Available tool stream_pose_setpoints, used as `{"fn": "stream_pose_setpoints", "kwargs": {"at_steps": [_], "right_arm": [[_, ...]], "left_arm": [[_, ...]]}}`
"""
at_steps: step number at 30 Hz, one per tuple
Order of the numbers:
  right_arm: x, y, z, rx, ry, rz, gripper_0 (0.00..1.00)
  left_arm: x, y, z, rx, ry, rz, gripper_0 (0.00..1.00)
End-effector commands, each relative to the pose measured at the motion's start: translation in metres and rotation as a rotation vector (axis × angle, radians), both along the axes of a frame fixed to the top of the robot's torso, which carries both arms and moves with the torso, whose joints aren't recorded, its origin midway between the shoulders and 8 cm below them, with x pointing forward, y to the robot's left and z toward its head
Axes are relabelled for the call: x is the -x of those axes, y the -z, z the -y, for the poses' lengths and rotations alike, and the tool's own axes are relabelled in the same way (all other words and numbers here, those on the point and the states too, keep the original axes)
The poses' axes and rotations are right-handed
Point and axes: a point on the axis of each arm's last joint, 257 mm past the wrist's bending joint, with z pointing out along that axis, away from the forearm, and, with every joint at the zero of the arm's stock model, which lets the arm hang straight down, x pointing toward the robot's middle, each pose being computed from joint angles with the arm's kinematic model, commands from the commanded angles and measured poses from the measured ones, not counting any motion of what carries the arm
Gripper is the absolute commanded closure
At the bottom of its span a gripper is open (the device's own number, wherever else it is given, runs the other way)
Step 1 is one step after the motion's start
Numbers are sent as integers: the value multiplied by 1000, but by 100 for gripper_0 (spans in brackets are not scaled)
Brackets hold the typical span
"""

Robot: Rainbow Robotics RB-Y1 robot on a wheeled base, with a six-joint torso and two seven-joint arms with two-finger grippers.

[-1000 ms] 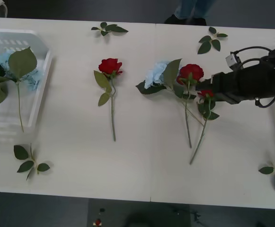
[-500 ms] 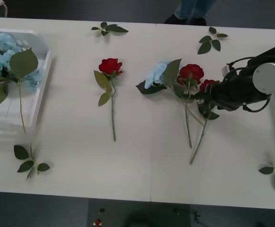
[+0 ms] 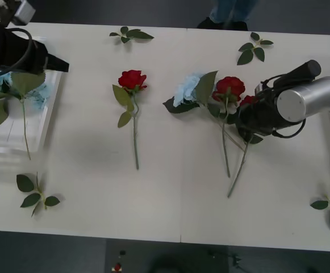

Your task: Put the red flowers into the right box and the blue flowers into the left box

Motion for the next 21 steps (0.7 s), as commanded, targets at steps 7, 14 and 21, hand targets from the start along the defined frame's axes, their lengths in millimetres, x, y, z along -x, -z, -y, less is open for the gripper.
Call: {"fn": "stream_pose_setpoints", "kwargs": {"at_steps": [7, 14, 21], "right_arm": [[-28, -47, 5, -19, 21, 80, 100], [-48, -103, 55, 96, -69, 222, 100], [-60, -144, 139, 364, -199, 347, 100]], "left_arm": [[-28, 28, 89, -94, -122, -14, 0], [-33, 67, 129, -173, -216, 18, 0], [-34, 103, 162, -266, -280, 89, 0]]}}
